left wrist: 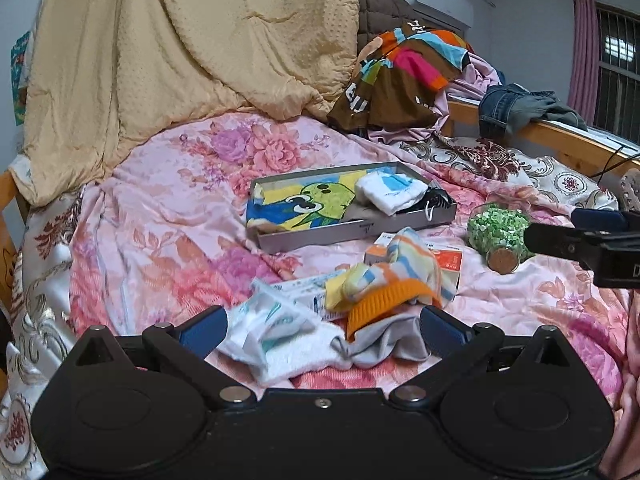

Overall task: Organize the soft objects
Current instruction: 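Move both tools toward the white wipes packet and grey sock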

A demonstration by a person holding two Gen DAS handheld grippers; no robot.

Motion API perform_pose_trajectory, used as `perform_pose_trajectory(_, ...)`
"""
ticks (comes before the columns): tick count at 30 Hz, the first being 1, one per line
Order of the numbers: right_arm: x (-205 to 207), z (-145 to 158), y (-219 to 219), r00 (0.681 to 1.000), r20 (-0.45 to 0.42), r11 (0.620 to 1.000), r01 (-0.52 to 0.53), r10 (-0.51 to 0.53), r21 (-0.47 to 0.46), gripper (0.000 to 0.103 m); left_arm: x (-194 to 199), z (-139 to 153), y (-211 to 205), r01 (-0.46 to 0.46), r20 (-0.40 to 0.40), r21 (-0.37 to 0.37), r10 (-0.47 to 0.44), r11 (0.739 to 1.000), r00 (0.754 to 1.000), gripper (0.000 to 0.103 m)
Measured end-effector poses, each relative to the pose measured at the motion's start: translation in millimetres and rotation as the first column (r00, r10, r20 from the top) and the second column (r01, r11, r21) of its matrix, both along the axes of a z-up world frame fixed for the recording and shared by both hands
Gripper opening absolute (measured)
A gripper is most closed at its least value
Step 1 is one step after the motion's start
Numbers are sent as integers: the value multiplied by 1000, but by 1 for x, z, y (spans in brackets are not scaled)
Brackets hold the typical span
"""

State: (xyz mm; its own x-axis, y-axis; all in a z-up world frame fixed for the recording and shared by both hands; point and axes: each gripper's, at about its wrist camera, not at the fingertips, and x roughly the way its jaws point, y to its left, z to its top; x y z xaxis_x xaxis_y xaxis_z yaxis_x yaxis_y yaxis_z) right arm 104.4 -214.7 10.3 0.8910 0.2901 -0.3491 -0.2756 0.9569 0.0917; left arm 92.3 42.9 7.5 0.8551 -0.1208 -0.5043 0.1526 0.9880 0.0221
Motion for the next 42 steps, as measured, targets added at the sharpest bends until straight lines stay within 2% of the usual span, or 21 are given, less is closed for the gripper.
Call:
perform_pose_trajectory(6,-3,-9,9,999,-44,1000,-23,23,-20,103,4,-10,8,-3,-33,7,3,1000,999,102)
perform_pose_trajectory(17,-2,-19,25,989,-115,995,-96,92,-37,103,14,-16,8,31,-54,98,-26,995,998,102)
perform_pose_trajectory(23,0,-22,35,982,-136,991,-133,127,-34,103,30,-23,18,31,-91,104,-21,994,996,102)
perform_pose_trajectory(27,6,-14,40,982,-161,995,-98,96,-9,103,43,-29,20,65,-87,171,-51,983,995,102)
perform_pose_trajectory(30,13,-11,50,979,-180,996,-89,92,22,103,49,-28,24,75,-103,152,-59,986,993,102)
perform_pose_trajectory(36,14,-23,63,978,-179,992,-114,103,-52,103,58,-28,29,90,-110,148,-74,985,991,102)
perform_pose_trajectory(42,21,-33,61,972,-216,993,-103,89,-52,103,66,-32,34,80,-124,152,-61,985,990,102)
